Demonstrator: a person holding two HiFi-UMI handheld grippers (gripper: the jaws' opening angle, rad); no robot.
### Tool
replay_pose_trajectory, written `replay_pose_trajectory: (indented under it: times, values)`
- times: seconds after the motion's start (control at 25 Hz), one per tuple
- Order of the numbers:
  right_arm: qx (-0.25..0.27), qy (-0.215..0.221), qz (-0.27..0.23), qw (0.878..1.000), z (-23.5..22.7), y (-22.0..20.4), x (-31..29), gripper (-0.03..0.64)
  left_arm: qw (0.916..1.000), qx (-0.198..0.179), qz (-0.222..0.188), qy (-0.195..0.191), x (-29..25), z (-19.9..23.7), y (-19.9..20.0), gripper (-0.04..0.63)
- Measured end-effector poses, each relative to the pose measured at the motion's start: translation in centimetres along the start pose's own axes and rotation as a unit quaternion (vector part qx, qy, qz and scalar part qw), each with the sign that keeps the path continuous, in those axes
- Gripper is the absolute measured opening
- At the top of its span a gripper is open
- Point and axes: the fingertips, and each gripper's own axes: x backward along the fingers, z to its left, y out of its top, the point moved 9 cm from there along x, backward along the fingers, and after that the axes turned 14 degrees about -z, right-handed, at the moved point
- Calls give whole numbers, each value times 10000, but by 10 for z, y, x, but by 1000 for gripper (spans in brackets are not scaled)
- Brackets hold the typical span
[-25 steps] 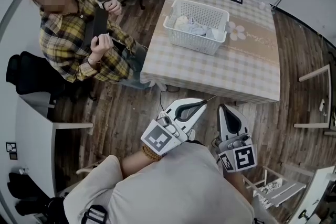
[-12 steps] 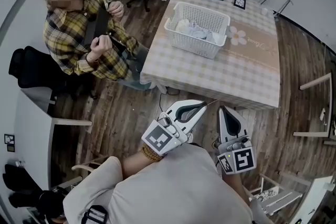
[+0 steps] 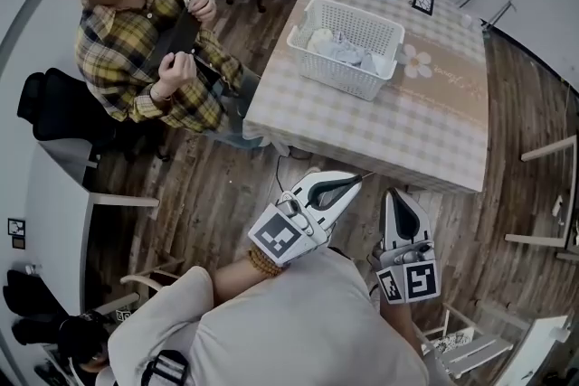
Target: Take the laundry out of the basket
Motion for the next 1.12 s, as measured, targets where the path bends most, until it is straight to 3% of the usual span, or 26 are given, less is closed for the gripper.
replay_pose_trajectory:
  times: [0.36,1.12]
  values:
    - [90,-65,-21,9999,-22,-9,-54,6,9999,-50,-51,-140,-34,56,-4,17]
    - [293,-199,90,9993,-71,-41,-264,6,9998,89,2,-183,-109,256,14,17]
